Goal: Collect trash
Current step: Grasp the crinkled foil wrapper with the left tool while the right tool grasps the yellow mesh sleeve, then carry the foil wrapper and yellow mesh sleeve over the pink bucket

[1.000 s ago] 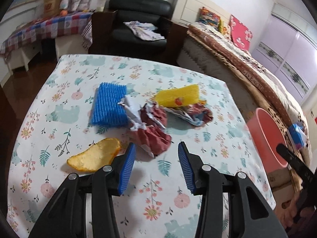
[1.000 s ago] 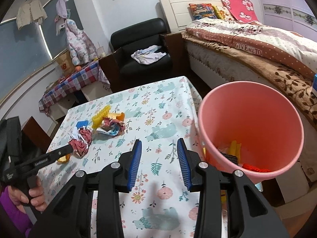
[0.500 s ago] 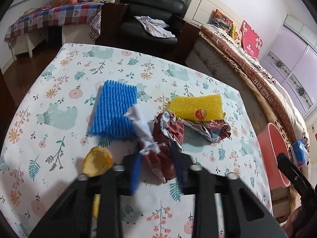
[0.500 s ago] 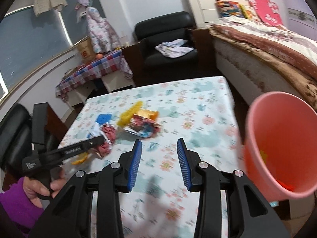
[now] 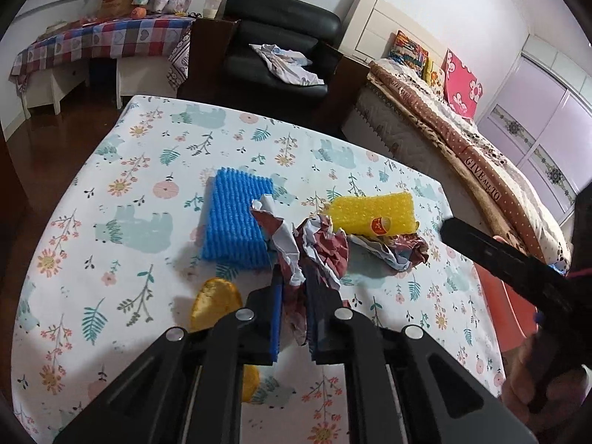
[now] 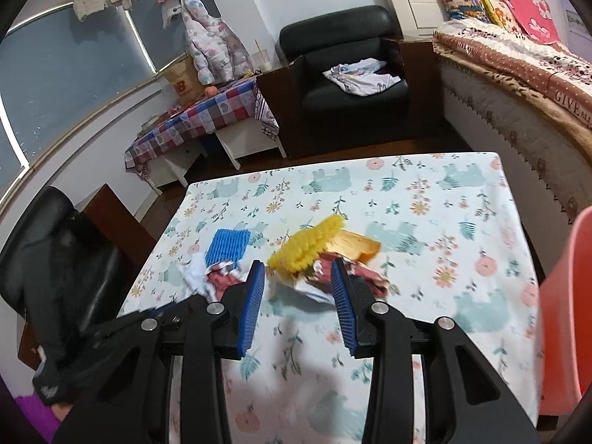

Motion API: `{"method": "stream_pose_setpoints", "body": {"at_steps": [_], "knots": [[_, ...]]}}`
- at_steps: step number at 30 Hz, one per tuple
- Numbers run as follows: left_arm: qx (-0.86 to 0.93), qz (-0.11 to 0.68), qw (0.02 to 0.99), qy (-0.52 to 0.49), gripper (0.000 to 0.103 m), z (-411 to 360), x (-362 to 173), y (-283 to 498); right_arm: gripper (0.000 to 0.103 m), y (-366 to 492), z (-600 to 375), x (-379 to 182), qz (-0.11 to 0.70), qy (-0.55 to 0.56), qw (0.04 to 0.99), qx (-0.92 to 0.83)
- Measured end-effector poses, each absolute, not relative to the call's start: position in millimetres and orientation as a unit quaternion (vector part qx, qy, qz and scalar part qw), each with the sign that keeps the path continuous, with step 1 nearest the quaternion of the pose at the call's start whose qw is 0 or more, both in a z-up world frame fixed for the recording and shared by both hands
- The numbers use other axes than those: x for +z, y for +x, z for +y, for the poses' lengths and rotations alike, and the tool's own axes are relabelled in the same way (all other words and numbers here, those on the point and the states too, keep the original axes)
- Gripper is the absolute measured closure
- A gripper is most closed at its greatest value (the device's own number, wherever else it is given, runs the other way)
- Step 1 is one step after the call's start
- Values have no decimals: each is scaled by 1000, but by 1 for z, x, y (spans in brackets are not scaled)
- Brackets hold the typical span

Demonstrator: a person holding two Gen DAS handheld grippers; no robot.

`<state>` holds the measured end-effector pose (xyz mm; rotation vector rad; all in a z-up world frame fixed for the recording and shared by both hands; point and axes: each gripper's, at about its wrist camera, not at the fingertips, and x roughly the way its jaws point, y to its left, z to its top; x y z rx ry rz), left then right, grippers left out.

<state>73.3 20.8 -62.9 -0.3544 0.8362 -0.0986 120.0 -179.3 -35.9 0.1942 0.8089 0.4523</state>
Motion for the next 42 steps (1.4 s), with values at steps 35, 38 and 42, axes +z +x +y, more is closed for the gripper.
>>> {"method": "stream_pose_setpoints", "body": {"at_steps": [35, 38, 42], "knots": [[-55, 387, 902, -183, 93, 32, -48, 58, 93, 102, -166, -15, 353, 66, 909, 213], [-56, 383, 904, -181, 93, 28, -42, 55, 93, 90, -173, -9, 349, 64, 911, 213], [-63, 377, 908, -173, 93, 18, -33, 52, 93, 76, -185, -3, 343, 60, 916, 201]]}}
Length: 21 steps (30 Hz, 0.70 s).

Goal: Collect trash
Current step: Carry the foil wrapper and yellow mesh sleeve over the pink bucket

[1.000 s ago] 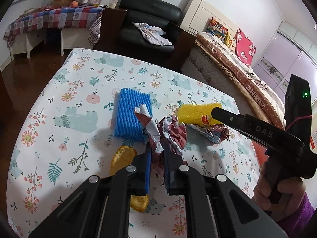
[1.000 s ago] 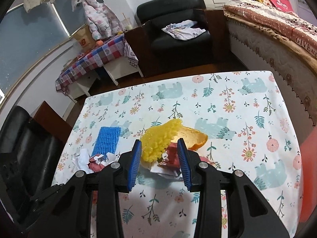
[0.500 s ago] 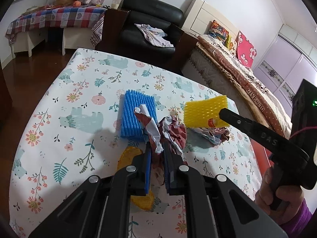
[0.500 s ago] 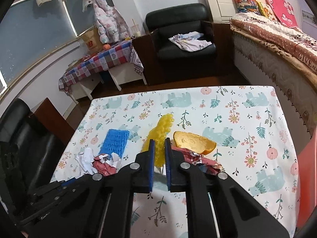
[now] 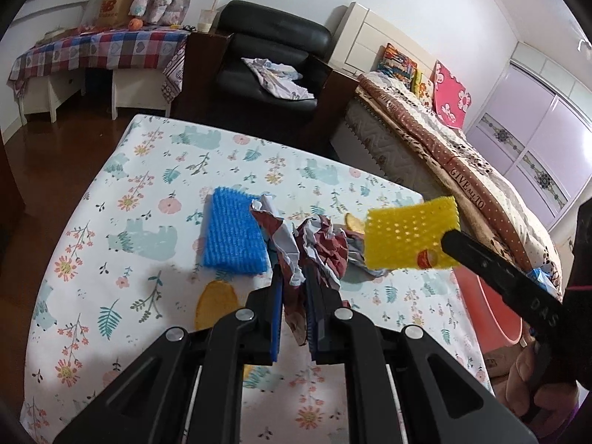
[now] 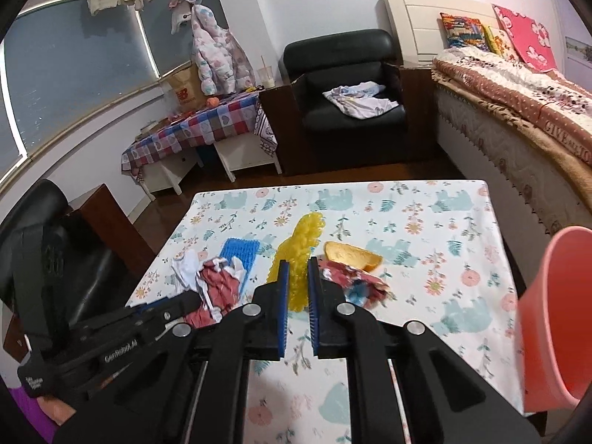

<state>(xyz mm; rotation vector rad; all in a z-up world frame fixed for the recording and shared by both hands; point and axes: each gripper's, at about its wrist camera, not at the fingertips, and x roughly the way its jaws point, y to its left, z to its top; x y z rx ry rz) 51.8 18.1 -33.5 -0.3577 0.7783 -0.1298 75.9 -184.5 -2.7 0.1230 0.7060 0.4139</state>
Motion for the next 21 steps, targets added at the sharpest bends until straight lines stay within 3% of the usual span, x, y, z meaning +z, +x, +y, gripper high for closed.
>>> {"method": "stream_pose_setpoints", "body": {"at_steps": [21], "knots": [[-127, 367, 914, -114, 93, -73, -3, 58, 93, 27, -288, 6, 313, 89, 941, 96]]}}
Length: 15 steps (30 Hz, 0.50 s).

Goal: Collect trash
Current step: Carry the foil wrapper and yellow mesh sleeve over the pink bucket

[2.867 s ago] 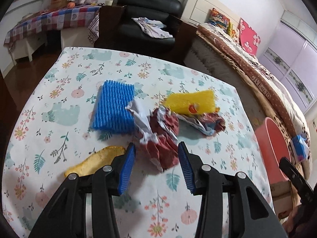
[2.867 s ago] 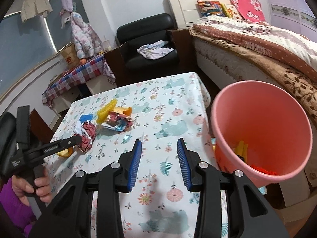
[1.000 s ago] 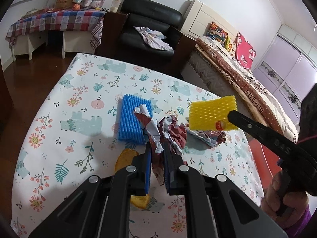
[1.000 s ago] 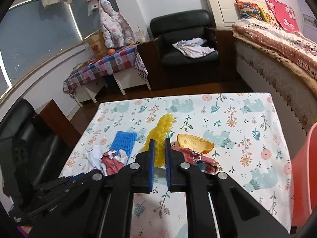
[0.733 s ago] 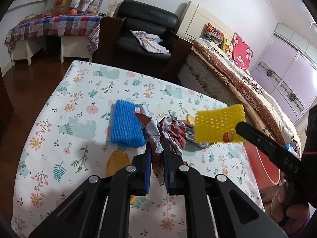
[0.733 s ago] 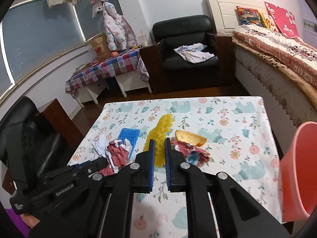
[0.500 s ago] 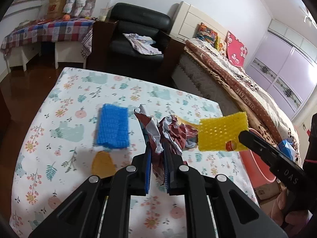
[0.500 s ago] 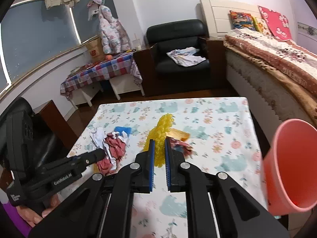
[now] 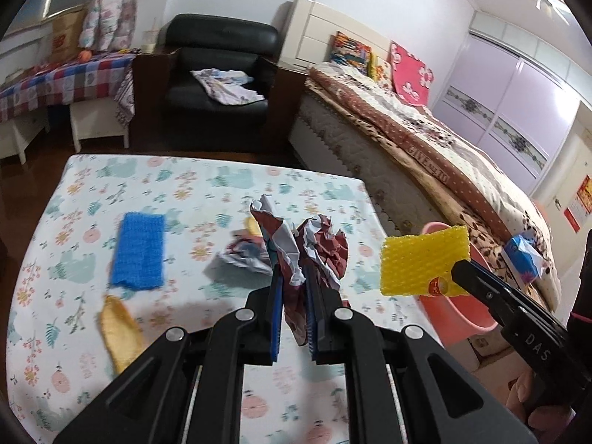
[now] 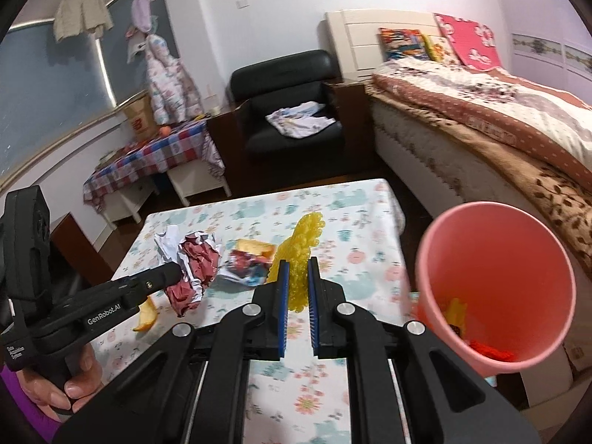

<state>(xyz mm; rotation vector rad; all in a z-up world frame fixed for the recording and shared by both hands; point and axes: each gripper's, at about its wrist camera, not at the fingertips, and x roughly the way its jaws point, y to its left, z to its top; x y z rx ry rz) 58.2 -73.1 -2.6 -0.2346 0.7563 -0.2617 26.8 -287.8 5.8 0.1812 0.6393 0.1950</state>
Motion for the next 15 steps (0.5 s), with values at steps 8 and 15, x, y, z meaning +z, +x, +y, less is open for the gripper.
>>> {"method": "stream_pose_setpoints", "body": {"at_steps": [8, 15], "knots": [[-165, 364, 913, -84, 93, -123, 1, 64, 93, 14, -334, 1, 306, 109, 945, 42], [-195, 362, 909, -65, 93, -163, 4, 66, 93, 3, -370, -1, 299, 126, 946, -1]]}}
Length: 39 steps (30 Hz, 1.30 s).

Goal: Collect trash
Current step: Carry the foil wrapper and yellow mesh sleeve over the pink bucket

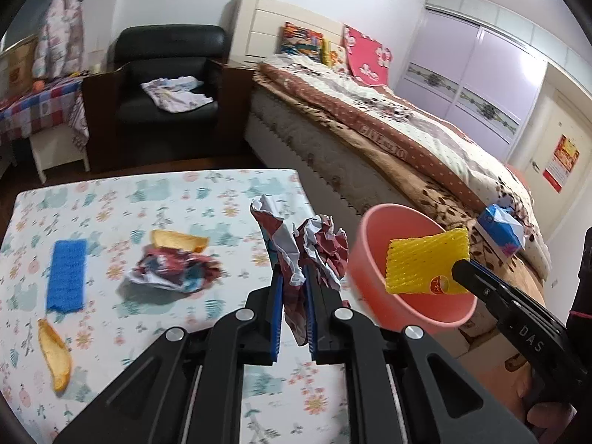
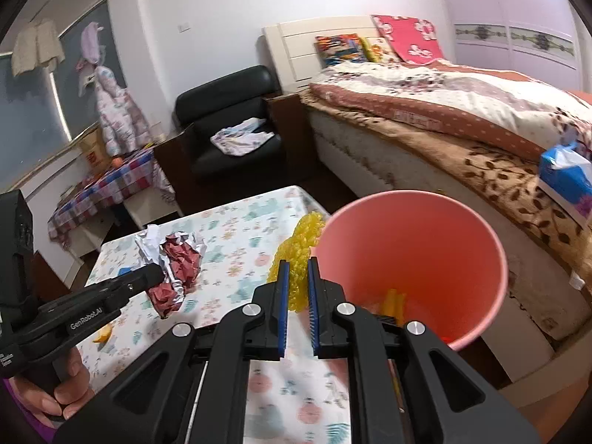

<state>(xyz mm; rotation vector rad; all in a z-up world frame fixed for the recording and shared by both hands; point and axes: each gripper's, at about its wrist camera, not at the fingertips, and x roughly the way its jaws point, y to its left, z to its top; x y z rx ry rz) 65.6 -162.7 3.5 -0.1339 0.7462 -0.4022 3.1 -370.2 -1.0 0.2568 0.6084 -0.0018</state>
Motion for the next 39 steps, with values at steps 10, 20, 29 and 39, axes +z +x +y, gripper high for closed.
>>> {"method": "stream_pose_setpoints", "body": {"at_steps": [10, 20, 29, 39], "knots": [[-234, 359, 903, -41, 93, -218, 7, 66, 93, -8, -409, -6, 288, 137, 947, -47], [-262, 365, 893, -22, 93, -265, 2, 70, 93, -11, -436, -17, 301, 145, 940, -72], [-275, 378, 884, -7, 93, -293, -8, 78, 93, -10, -447, -23, 307, 144, 937, -81], [-287, 394, 873, 9, 93, -320, -22, 88, 93, -5, -460, -33, 320, 149, 932, -86]]}}
